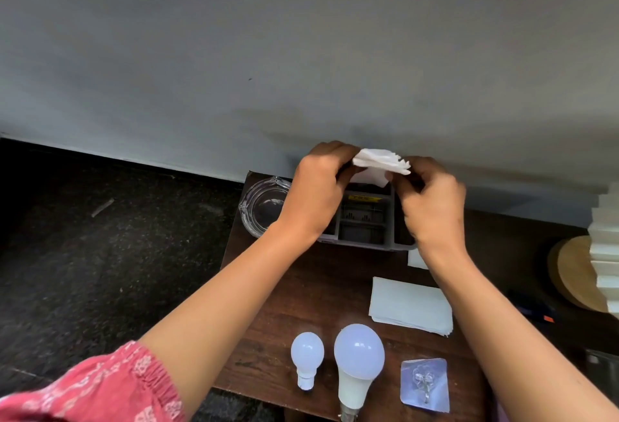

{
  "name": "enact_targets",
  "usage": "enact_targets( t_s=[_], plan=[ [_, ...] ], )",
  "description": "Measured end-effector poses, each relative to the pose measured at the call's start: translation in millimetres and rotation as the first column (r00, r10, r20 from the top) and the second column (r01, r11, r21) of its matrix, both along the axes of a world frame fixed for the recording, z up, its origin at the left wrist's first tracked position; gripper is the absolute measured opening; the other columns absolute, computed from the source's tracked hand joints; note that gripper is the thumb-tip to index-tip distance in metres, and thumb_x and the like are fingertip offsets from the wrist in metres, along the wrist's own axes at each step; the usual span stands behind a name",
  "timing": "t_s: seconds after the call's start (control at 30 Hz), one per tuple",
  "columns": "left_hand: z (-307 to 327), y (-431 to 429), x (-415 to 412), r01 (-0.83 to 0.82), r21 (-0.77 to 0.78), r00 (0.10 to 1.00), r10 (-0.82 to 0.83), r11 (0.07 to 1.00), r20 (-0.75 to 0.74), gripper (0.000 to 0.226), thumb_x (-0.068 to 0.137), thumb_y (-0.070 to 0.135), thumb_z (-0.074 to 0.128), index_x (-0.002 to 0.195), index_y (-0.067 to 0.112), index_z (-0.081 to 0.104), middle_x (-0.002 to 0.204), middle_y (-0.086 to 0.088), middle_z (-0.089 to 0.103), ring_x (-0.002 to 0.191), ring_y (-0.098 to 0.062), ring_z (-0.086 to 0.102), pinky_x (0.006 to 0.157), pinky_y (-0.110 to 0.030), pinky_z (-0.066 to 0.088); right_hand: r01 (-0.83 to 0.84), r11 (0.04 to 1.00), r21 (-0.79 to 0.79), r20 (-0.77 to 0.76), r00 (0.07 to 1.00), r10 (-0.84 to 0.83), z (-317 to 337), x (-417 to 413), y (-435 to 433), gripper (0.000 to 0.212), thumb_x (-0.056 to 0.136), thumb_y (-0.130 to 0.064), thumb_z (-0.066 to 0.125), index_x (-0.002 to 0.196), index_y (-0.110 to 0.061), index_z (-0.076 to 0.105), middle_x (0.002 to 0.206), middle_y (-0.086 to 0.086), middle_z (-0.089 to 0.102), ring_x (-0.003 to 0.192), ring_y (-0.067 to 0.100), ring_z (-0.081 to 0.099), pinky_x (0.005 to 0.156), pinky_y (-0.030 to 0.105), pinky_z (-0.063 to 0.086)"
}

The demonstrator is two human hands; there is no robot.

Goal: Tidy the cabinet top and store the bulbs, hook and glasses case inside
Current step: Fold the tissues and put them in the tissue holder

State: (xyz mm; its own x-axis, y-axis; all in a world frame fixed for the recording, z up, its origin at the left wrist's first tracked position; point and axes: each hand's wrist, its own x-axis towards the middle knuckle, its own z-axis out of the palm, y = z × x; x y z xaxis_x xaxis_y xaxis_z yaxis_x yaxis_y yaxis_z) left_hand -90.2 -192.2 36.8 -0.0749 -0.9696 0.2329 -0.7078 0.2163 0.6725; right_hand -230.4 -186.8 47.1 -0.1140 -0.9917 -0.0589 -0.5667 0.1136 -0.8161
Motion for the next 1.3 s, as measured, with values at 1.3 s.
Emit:
enact_targets(
  t_s=[1.3],
  plan=[
    [-12,32,-11,-0.097,0.012,0.966,0.092,0.995,0.242,0.025,0.09,0.019,0.054,0.113,0.01,0.056,0.108,-0.012,0.065,0.087,-0.04,0.064,0.06,-0.04,0.046,-0.255,0.966,-0.044,-0.301,0.925,0.231,-16,-10,6,0.022,0.084,-0.009,0.057,0.104,-0.013,0.062,0.105,0.01,0.067,0.103,0.033,0.056,0.091,0.047,0.044]
  ],
)
